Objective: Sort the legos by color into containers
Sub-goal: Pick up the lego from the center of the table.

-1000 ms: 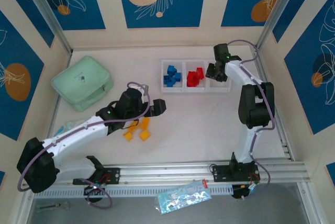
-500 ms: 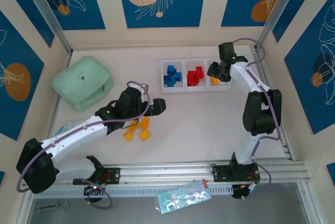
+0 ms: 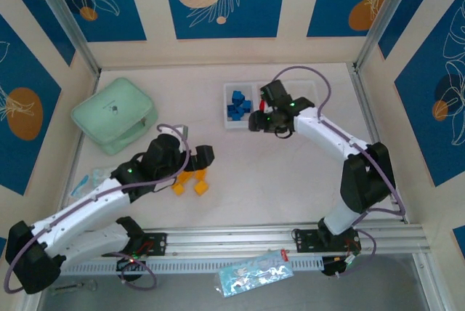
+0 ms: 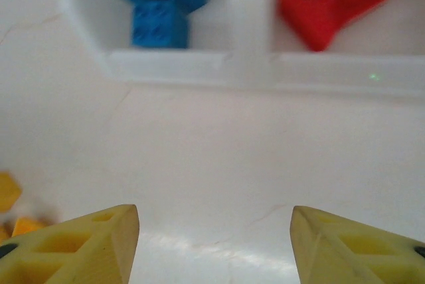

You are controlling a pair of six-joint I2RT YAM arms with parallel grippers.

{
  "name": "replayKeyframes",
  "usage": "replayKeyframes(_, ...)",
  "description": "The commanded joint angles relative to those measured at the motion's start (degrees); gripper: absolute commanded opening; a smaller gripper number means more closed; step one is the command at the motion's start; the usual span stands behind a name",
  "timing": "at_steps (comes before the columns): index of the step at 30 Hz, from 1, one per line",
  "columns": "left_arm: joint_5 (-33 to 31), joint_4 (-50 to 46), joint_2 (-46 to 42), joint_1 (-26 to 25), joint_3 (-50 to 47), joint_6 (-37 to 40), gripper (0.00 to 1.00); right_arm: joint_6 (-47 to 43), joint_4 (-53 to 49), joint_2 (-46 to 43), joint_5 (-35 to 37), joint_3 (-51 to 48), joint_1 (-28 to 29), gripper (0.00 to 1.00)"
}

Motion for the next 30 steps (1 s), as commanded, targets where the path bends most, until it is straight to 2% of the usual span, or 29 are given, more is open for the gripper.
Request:
replayKeyframes(1, -4.1, -6.2, -4.3, 0.6, -2.4, -1.1, 0.99, 2.4, 0.1, -0.9, -2.4, -1.0, 5.8, 0.64)
replayKeyframes(6, -7.4, -10.7, -11.0, 0.9, -5.6, -4.2, 0.99, 5.7, 3.4, 3.4, -3.8, -0.6, 13.5, 0.68)
replayKeyframes(14, -10.3, -17.5, -17.3, 1.2, -5.8, -5.5, 0.99, 5.0, 7.0, 13.3, -6.8, 6.3, 20.5, 0.73)
replayKeyframes(25, -12.1, -22.8, -23.3, 1.3, -5.7, -7.1, 0.99, -2.8, 10.0, 24.4, -11.0, 15.7, 23.4, 0.74)
replayKeyframes(30, -12.4, -24.3, -24.6, 1.3, -5.6, -7.5, 0.99, -4.9, 5.9, 30.1, -6.7, 21.9, 23.9, 0.75)
